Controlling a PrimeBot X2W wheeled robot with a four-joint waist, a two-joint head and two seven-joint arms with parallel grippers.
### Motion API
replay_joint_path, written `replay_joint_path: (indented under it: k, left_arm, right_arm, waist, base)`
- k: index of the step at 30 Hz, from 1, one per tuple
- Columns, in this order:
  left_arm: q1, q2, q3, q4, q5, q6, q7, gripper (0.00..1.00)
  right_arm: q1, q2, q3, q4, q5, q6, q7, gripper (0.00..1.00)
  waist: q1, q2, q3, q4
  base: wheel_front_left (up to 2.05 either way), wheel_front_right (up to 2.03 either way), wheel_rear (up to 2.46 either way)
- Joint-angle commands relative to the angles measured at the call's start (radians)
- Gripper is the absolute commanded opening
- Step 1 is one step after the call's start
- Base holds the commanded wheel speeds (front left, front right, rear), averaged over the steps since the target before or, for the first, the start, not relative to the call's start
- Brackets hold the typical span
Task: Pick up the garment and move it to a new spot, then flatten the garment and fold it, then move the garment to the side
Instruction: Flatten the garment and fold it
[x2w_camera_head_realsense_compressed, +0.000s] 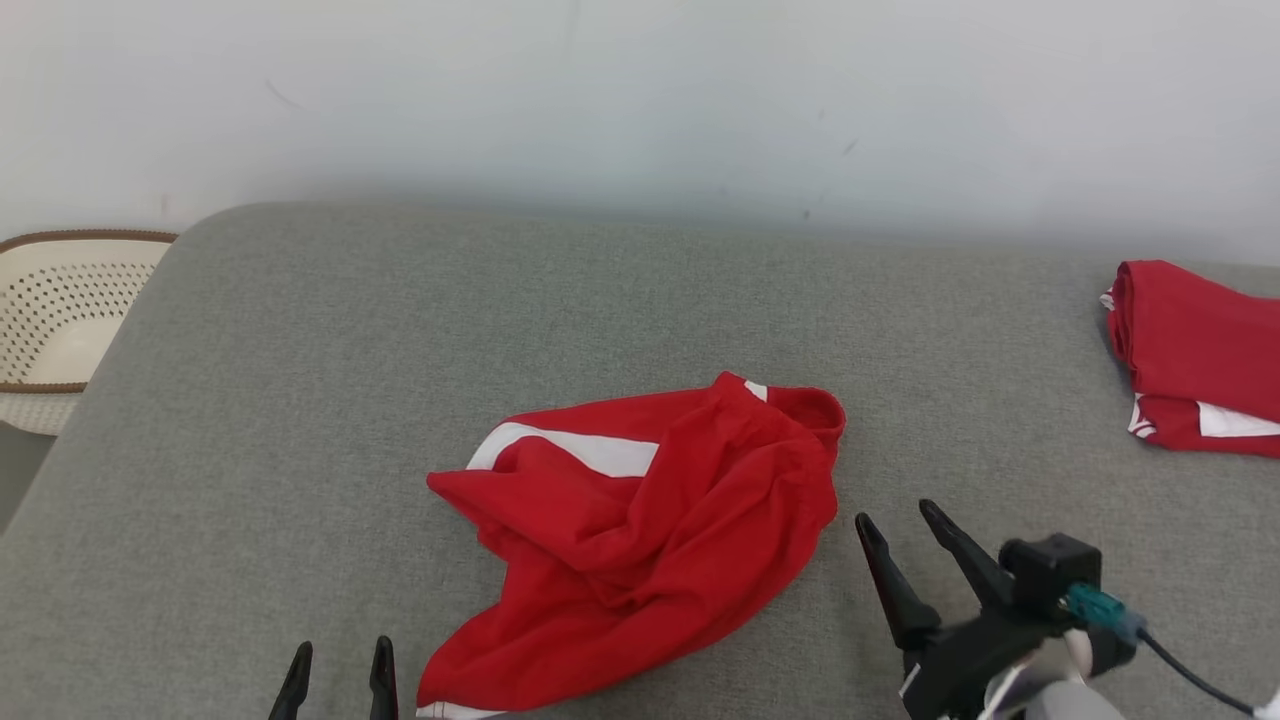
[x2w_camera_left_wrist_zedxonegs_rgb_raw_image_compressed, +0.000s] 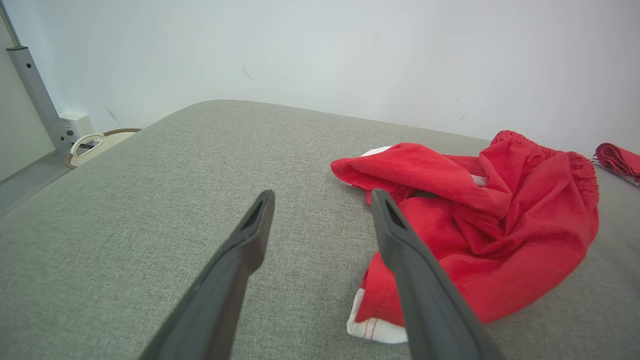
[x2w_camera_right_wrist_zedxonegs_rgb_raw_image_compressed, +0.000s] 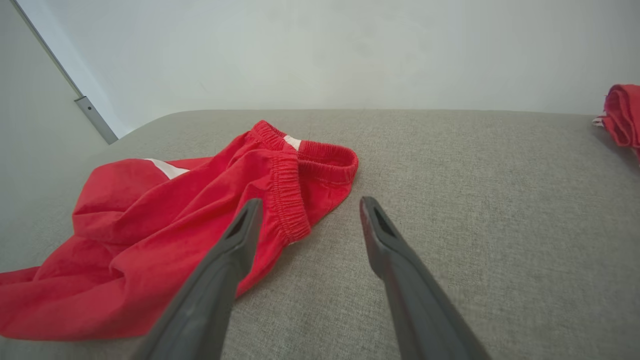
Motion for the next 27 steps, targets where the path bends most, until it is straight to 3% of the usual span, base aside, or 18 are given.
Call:
replay_joint_path:
  k: [1,15,16,17,18,27]
  left_arm:
    - [0.012,-0.002,-0.001,-0.006,0.003,0.001,-0.004,1.0]
    - [-0.018,-0.003,-0.053,-0.011,-0.02,0.019,-0.004,1.0]
    - [-0.02,-0.003,-0.056,-0.01,-0.021,0.022,-0.004,1.0]
    - [-0.021,-0.003,-0.057,-0.01,-0.02,0.024,-0.004,1.0]
    - [-0.021,-0.003,-0.058,-0.009,-0.018,0.024,-0.004,1.0]
    - [0.005,-0.003,-0.034,-0.002,-0.021,0.033,-0.004,1.0]
  right_arm:
    - [-0.042,-0.002,0.026,0.027,0.023,0.0,0.005,1.0]
    - [-0.266,-0.005,0.236,0.345,0.212,0.0,0.094,1.0]
    - [-0.277,-0.008,0.256,0.357,0.222,0.0,0.103,0.78]
    - [-0.291,-0.01,0.272,0.363,0.239,0.0,0.1,0.46]
    - [-0.302,-0.01,0.288,0.366,0.258,0.0,0.098,0.0]
    - [-0.285,-0.075,0.409,0.255,0.396,0.0,0.086,0.0]
  waist:
    - [0.0,0.0,0.001,0.007]
    - [0.0,0.0,0.029,0.082]
    - [0.0,0.0,0.031,0.084]
    - [0.0,0.0,0.032,0.085]
    - [0.0,0.0,0.033,0.086]
    - [0.0,0.0,0.003,0.042]
  base:
    - [0.0,0.0,0.0]
    - [0.0,0.0,0.0]
    - [0.0,0.0,0.0]
    - [0.0,0.0,0.0]
    - [0.0,0.0,0.0]
    - [0.0,0.0,0.0]
